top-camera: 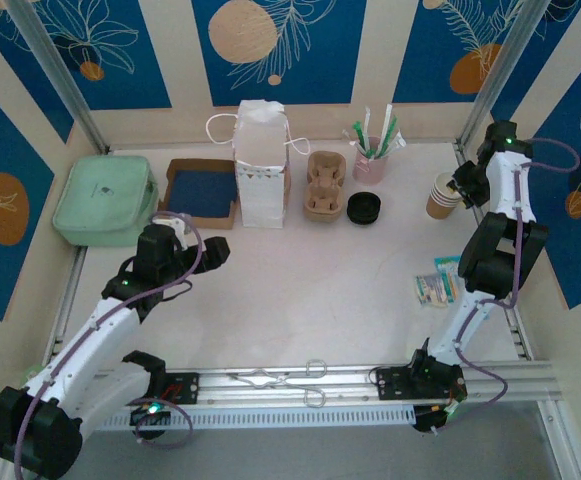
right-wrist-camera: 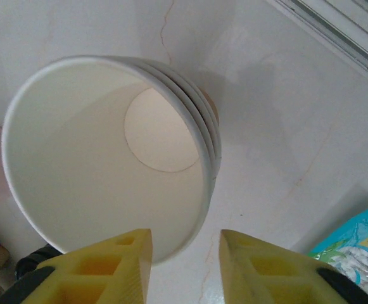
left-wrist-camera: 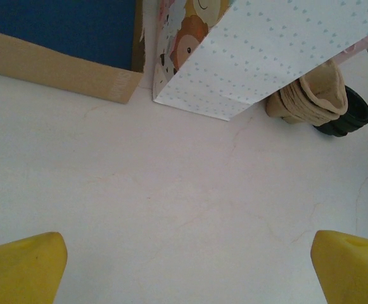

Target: Pack the takeout coffee

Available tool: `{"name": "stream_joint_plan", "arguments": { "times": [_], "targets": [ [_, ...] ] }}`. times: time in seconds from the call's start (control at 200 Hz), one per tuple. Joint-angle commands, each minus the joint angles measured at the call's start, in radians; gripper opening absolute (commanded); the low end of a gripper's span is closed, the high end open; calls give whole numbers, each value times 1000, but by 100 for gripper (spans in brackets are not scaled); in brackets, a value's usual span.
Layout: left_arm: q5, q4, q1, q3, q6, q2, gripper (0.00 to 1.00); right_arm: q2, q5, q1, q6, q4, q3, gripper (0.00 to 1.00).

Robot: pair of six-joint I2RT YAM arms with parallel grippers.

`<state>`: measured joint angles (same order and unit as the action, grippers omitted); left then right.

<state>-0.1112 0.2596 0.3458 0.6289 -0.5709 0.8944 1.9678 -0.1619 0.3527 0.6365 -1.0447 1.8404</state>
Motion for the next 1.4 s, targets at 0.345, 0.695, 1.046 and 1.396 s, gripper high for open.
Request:
{"name": "stream_joint_plan", "arguments": {
  "times": [0.345,0.695,1.046,1.396],
  "targets": [
    [12,-39,12,-9,3,6,98,44,-5,-4,0,-40,56,33],
    [19,-37,12,-16,2,-5,99,45,-5,-3,5,-41,54,24],
    [19,-39,12,-17,2,-6,99,39,-5,-3,8,-46,63,18],
    [20,-33,12,-14,2,-9,98,39,11,0,14,-67,107,10]
  ]
}}
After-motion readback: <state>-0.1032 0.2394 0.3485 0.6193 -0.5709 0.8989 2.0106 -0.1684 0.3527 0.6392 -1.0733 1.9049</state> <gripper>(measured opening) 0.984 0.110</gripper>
